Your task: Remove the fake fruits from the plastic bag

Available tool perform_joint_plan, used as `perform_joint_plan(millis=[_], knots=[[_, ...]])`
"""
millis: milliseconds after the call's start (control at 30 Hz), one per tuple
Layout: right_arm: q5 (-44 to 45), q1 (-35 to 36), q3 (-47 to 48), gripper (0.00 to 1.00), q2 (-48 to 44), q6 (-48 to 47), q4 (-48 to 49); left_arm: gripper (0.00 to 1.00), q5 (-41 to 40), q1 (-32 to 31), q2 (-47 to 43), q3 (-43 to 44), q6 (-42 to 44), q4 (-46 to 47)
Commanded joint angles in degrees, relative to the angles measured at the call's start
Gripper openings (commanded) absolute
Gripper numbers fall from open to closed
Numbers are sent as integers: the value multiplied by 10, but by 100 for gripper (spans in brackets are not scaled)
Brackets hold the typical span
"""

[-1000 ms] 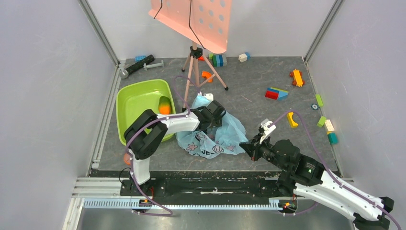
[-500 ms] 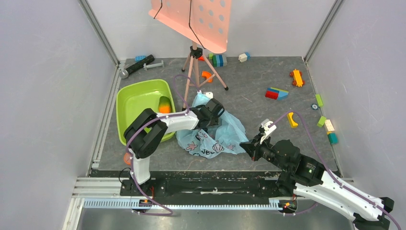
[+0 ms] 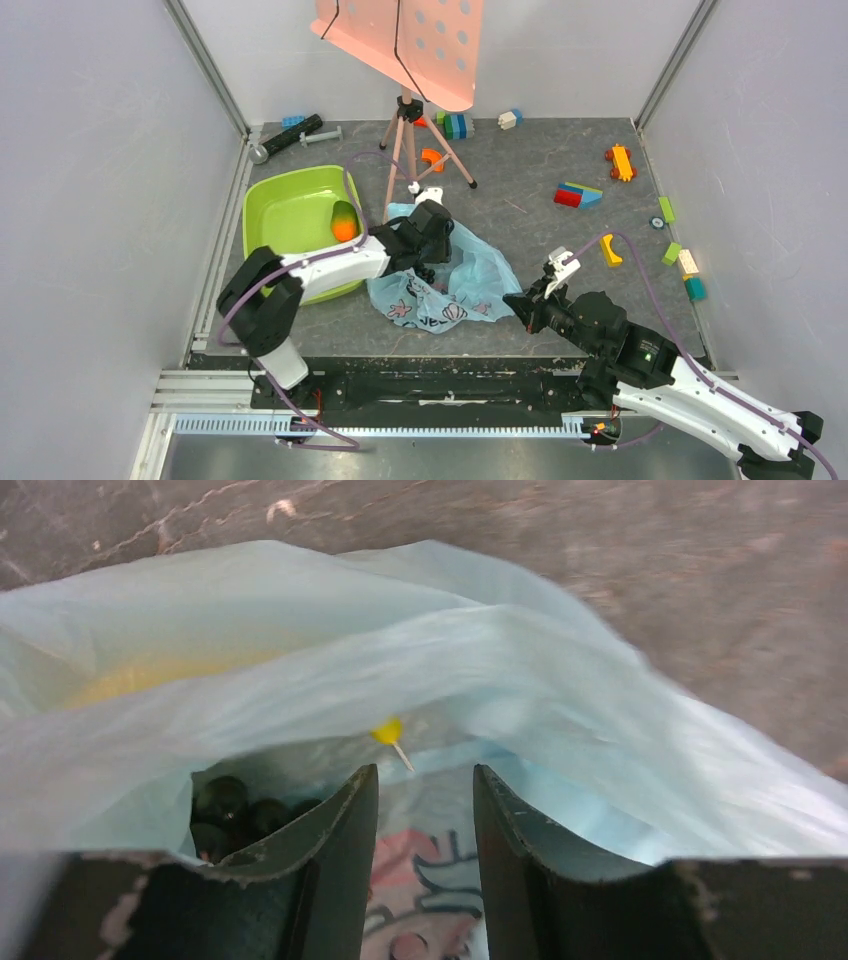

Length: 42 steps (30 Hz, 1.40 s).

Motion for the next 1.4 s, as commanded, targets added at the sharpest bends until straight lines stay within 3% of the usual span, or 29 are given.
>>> perform_joint_plan(millis=[0, 267, 367, 633, 867, 1067, 1200, 1367], knots=[[21, 0, 17, 0, 0, 11, -1, 46, 54, -4, -80, -8, 43, 13], [24, 1, 24, 0, 6, 13, -2, 42, 87, -6, -161, -16, 58, -6], [24, 0, 22, 0, 6, 15, -1, 48, 89, -6, -175, -23, 60, -7], [-13, 1, 9, 0, 18, 11, 19, 55, 68, -11, -105, -25, 35, 8], [-31, 0, 6, 0, 37, -5, 24, 47, -1, -83, -120, -78, 26, 11], [-24, 1, 2, 0, 31, -7, 24, 40, -87, -150, -198, -192, -60, -22], [-22, 1, 0, 0, 27, -6, 22, 31, -148, -152, -324, -276, -125, -41], [-22, 1, -1, 0, 25, -6, 27, 27, -205, -150, -429, -278, -104, -40]])
